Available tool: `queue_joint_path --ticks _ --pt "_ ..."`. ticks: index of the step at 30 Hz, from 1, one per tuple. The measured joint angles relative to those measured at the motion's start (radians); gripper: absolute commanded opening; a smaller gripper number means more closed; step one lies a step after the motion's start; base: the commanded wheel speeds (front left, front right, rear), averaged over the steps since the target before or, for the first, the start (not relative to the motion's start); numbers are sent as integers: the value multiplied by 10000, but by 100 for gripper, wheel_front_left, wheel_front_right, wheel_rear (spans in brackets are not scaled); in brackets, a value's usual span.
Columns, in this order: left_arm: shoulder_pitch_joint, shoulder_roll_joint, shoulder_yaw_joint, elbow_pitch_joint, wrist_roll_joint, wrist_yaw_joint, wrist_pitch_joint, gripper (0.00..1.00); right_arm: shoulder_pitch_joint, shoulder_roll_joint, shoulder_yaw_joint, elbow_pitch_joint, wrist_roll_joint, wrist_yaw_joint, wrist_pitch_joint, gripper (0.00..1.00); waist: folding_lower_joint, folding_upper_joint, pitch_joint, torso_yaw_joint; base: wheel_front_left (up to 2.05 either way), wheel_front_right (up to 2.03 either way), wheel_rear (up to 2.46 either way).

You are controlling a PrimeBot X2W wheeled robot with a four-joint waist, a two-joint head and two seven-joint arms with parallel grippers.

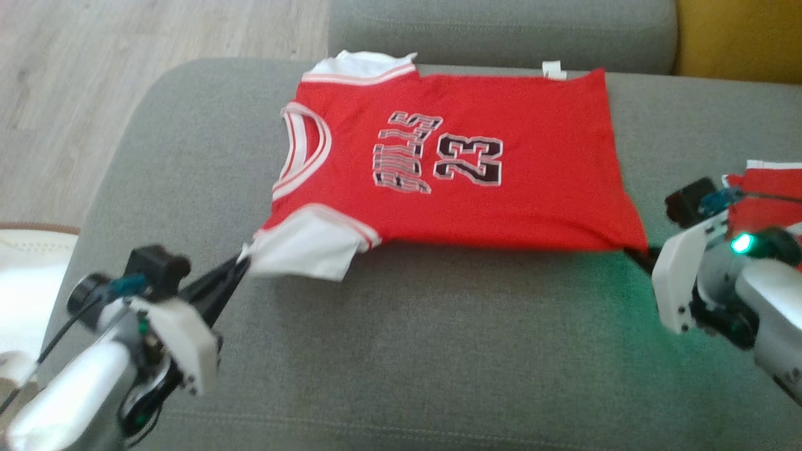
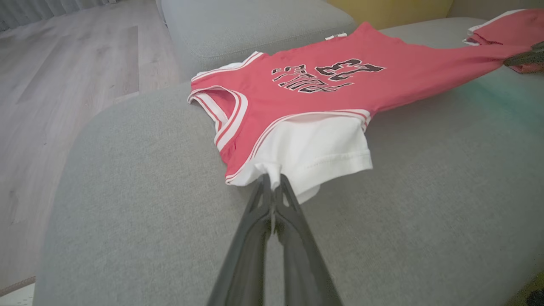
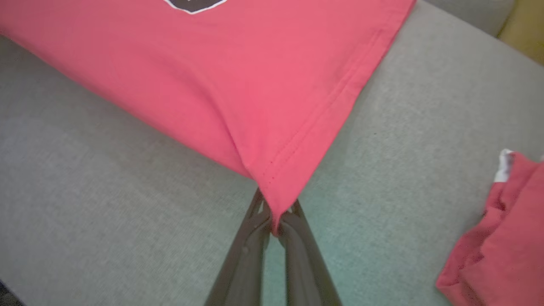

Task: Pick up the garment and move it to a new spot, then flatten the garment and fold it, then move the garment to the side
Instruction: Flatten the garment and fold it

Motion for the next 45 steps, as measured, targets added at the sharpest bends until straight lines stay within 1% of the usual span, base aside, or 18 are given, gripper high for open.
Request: queue_joint_path --ticks 3,5,10,12,14,15,16,22,24,28,35,39,45 --pt "440 610 -155 -709 -614 0 357 0 193 -222 299 -512 399 0 393 0 0 0 -149 -48 0 0 0" --pt "665 928 -320 -1302 -993 0 635 0 360 -380 405 -911 880 0 803 0 0 0 -245 -68 0 0 0" --pt "1137 1682 -518 -2499 -1749 0 1241 0 730 -1064 759 -1714 1641 0 1873 0 0 0 -376 -108 0 0 0" --pt "1306 1900 -539 -2836 -1942 2 1446 0 836 -1294 842 -1956 1891 0 2320 0 0 0 -401 -127 0 0 0" --pt "1394 2000 -554 -3003 -2046 0 1530 0 909 -1375 844 -2105 2000 0 2456 0 0 0 -402 -142 0 0 0" --pt "1585 2180 -573 -3315 -2290 2 1741 0 991 -1461 832 -2355 2240 0 2671 0 0 0 -394 -182 0 0 0" --pt "1585 2180 -573 -3315 -2290 2 1741 0 991 -1461 832 -2355 2240 0 2671 0 0 0 -394 -182 0 0 0" --pt "1854 2729 -602 -4048 -2679 4 2299 0 1144 -1580 740 -2909 2615 0 3363 0 0 0 -357 -299 0 0 0" --pt "1840 2838 -581 -4171 -2702 17 2314 0 1143 -1653 598 -3020 2686 0 3486 0 0 0 -319 -330 0 0 0" --pt "1621 2947 -556 -4276 -2387 94 2391 0 1140 -1730 286 -3085 2686 0 3624 0 0 0 -169 -385 0 0 0" --pt "639 2828 -527 -4013 -1979 98 2389 0 1050 -1687 -345 -3028 2612 0 3856 0 1 0 242 -518 0 0 0" --pt "11 2525 -556 -3668 -1837 88 2389 0 766 -1413 -817 -2798 2606 0 3965 0 1 0 565 -606 0 0 0" --pt "-1058 2201 -617 -2943 -1588 77 2249 0 135 -943 -1327 -2435 2253 0 4138 0 3 -1 1120 -741 0 0 0"
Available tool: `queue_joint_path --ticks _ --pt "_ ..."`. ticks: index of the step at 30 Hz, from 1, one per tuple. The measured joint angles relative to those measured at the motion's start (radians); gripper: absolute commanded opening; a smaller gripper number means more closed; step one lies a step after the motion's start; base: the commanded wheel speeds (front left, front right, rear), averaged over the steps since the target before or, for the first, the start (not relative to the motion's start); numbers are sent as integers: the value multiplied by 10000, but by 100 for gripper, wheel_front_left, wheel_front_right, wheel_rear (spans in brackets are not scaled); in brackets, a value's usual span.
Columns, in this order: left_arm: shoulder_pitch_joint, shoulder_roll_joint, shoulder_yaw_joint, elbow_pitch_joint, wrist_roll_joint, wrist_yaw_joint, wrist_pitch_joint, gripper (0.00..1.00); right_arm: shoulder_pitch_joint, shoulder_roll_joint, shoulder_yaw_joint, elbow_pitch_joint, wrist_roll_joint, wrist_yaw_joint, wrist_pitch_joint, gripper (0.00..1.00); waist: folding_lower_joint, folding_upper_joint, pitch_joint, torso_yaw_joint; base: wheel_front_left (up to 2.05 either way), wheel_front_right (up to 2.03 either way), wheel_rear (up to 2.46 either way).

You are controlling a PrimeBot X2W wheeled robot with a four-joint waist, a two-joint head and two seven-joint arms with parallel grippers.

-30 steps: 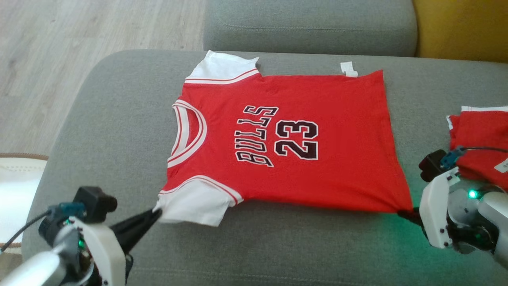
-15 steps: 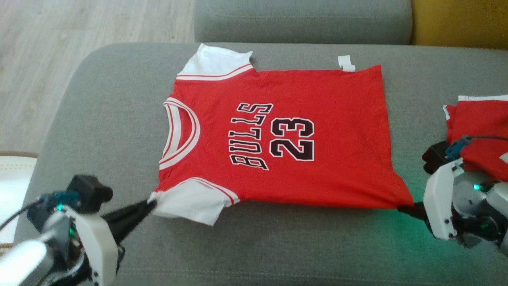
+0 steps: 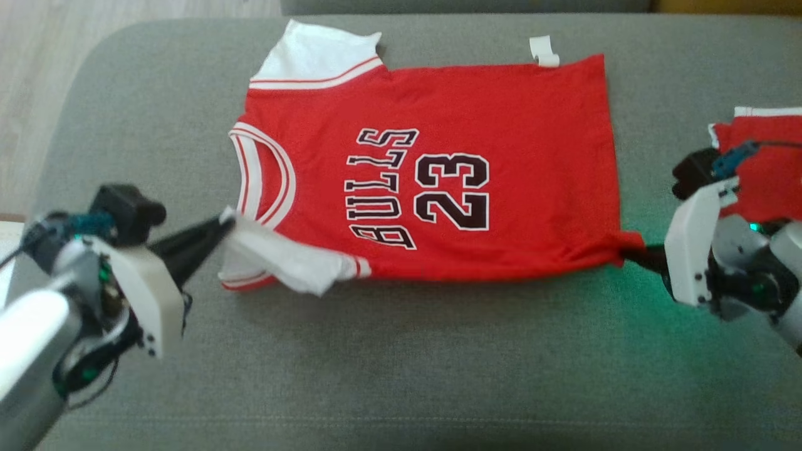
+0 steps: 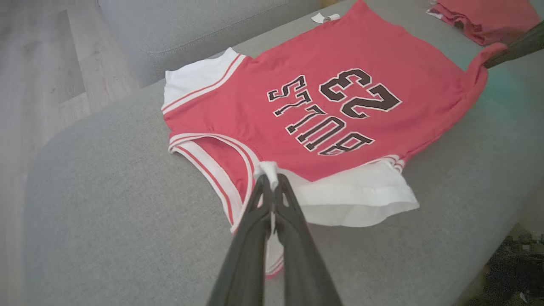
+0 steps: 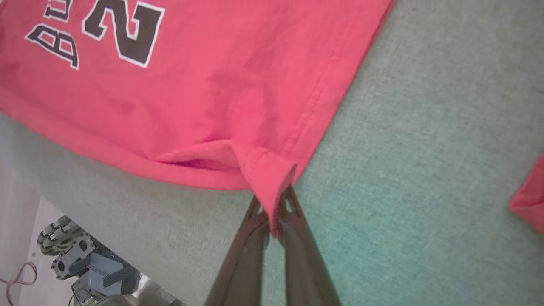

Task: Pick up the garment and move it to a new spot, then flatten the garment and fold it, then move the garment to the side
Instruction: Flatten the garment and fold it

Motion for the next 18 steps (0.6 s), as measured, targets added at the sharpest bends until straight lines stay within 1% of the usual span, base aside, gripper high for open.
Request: queue_joint_path --ticks 8,18 --pt "-1256 -510 -50 1191 226 -73 -560 0 -492 598 -610 635 -456 0 -242 0 0 0 560 -61 0 0 0" --pt "-2433 -1156 -583 2638 554 -75 -1298 0 -986 1108 -995 1085 -1055 0 -637 0 0 0 1079 -196 0 0 0"
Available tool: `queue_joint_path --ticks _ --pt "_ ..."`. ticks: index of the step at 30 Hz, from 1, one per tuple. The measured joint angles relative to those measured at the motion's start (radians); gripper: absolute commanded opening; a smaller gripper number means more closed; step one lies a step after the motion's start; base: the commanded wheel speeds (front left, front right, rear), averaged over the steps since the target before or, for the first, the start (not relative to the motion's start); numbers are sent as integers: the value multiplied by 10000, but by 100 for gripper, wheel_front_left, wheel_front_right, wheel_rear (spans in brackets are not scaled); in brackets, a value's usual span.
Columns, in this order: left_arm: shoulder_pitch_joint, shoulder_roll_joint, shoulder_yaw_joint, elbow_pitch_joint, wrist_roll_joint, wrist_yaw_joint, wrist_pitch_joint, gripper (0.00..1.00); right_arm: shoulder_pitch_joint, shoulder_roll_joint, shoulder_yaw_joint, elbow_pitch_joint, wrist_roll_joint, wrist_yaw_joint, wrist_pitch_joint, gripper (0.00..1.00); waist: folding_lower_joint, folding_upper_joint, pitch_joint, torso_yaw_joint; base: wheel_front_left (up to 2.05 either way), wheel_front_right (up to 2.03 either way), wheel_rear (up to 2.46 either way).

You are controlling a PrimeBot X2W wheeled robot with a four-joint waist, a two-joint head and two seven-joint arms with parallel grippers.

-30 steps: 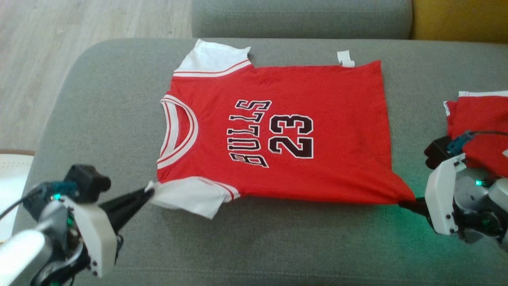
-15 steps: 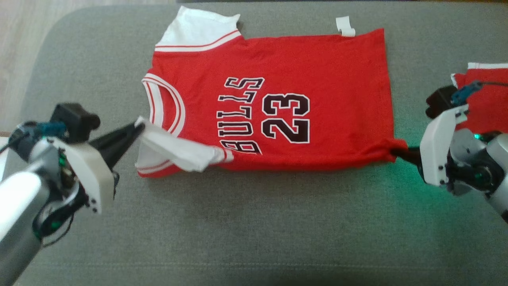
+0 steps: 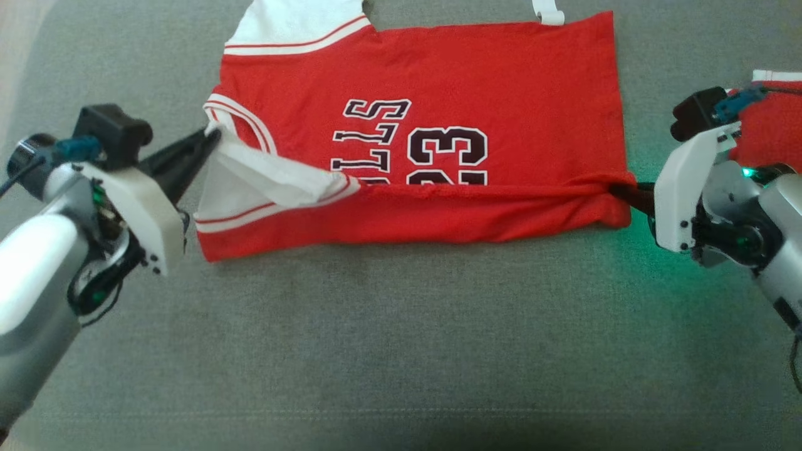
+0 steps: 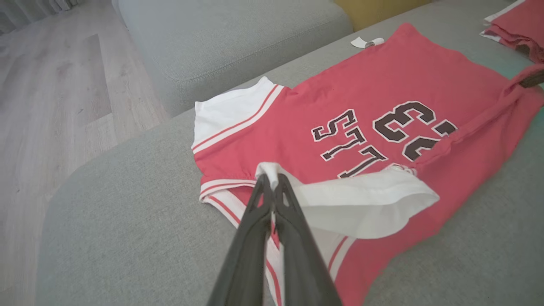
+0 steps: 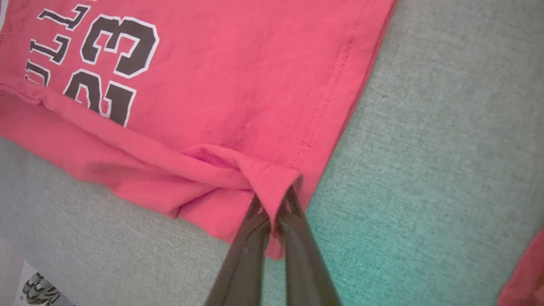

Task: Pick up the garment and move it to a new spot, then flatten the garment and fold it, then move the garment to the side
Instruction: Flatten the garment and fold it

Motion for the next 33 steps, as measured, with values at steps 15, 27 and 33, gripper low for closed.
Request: queue_joint_path --ticks 15,27,33 --pt "-766 -1463 546 2360 462 1329 -2211 100 -180 627 -510 428 -1373 0 -3285 100 -2 0 -3 -171 0 0 0" --pt "1765 -3231 4265 -665 1089 3352 -2784 100 1195 1452 -3141 681 -3783 0 -8608 100 -2 0 -845 -70 0 0 0" --pt "3986 -4521 5241 -1680 2169 3423 -2784 100 2938 2391 -5827 -351 -5701 0 -8817 100 -3 0 -1177 70 0 0 0"
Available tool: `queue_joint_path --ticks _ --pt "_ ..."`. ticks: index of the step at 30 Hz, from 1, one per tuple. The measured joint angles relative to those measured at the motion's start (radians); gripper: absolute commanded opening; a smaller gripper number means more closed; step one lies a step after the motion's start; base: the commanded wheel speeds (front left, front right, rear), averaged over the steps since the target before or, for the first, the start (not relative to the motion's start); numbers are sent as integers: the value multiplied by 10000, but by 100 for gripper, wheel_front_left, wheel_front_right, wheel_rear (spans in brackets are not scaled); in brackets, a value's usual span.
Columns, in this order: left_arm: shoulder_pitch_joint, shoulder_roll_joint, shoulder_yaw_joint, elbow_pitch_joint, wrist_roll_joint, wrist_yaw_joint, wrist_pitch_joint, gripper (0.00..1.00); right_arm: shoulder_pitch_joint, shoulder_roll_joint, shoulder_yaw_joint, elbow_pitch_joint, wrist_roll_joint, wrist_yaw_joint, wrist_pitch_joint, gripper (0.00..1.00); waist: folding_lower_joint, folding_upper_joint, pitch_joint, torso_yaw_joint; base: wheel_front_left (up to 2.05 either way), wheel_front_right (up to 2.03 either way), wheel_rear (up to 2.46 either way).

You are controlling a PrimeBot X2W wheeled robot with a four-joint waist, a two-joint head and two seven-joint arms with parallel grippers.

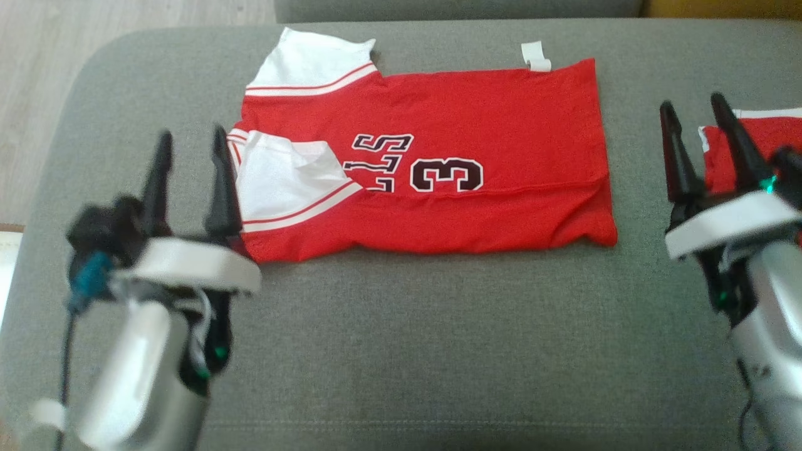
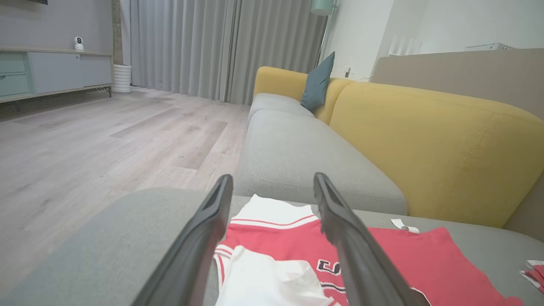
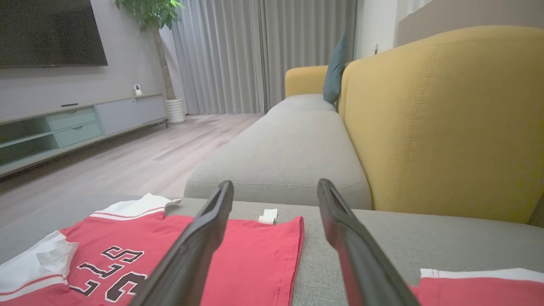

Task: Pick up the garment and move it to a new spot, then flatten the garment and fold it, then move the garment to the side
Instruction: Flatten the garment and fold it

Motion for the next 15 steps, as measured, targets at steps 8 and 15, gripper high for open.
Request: queue_joint_path --ticks 8,15 --pt "1571 -1127 324 286 1179 -545 0 100 2659 1755 -1862 -1724 -2259 0 10 100 0 0 -332 89 0 0 0" --pt "1426 -1129 336 1684 2013 -660 2 100 2844 2019 -2313 -2778 -2780 0 573 100 0 0 -248 -9 0 0 0"
